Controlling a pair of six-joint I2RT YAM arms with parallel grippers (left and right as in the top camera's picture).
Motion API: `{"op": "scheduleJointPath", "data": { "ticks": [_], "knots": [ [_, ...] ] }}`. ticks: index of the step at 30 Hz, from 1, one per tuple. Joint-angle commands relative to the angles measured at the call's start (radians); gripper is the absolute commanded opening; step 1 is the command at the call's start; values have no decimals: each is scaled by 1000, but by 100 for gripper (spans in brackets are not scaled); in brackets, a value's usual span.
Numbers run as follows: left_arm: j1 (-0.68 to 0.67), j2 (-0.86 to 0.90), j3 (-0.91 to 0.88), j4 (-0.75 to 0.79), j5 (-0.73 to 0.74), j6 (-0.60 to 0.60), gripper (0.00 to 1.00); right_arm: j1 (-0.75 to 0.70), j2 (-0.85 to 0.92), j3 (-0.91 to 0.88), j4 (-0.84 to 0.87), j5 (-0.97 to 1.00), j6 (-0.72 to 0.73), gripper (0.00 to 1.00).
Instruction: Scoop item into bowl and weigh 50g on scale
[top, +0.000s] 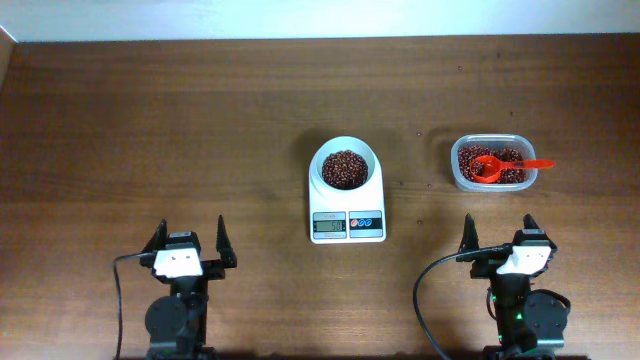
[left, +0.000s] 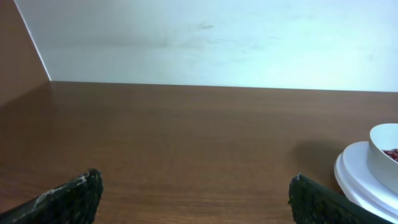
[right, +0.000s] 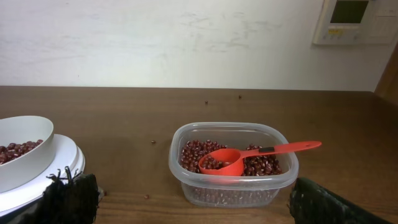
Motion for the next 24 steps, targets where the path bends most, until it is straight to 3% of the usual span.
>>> {"op": "scheduleJointPath", "data": {
  "ticks": [1, 24],
  "knots": [
    [11, -2, -2, -10, 59, 23, 98, -5, -7, -5, -6, 8, 4, 99],
    [11, -10, -3, -7, 60, 22, 99, -5, -6, -5, -6, 8, 4, 99]
  ]
}}
